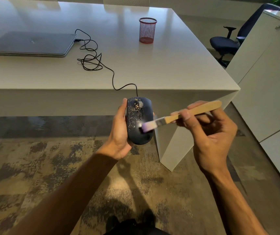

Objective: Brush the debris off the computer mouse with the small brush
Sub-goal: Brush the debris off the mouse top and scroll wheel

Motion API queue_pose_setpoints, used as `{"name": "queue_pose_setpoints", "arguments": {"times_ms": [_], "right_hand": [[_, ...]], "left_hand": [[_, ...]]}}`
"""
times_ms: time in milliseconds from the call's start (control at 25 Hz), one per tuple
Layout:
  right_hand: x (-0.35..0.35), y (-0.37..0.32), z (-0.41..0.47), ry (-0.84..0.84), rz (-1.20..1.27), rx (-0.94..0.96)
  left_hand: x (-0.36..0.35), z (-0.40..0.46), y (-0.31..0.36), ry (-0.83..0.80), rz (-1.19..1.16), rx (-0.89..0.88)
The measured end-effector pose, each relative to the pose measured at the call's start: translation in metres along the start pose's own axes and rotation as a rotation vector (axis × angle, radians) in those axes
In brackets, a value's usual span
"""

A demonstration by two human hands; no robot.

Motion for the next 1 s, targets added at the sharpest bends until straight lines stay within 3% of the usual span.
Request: {"name": "queue_pose_setpoints", "arguments": {"times_ms": [120,360,560,840,1000], "right_hand": [[-0.013,0.001,-0.008,-0.149,-0.022,-0.011],[0.012,0.001,-0.009,0.116,-0.121,0.073],[-0.021,-0.011,-0.030,-0.111,-0.210,0.228],[0.011,-0.005,-0.007,0.079,-0.291,0.206],[0.008,-0.008,0.006,0.074,-0.129,0.119]], "left_hand": [[-0.002,0.001,0.001,0.014,0.004,-0.007],[-0.001,0.002,0.002,0.004,-0.002,0.023],[-0.004,0.002,0.002,0.010,0.000,0.042],[-0.002,0.005,0.002,-0.010,-0.018,0.042],[-0.003,0.003,0.001,-0.031,0.009,0.042]]}}
Point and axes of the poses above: each hand's wrist, its own z-axis towards the middle knuckle, its own x-axis out of the back of the hand, y = z × x, the point moved 8 cm from there along z, towards the middle knuckle, and after that the axes turned 4 degrees about -x, right-handed, at the moved point
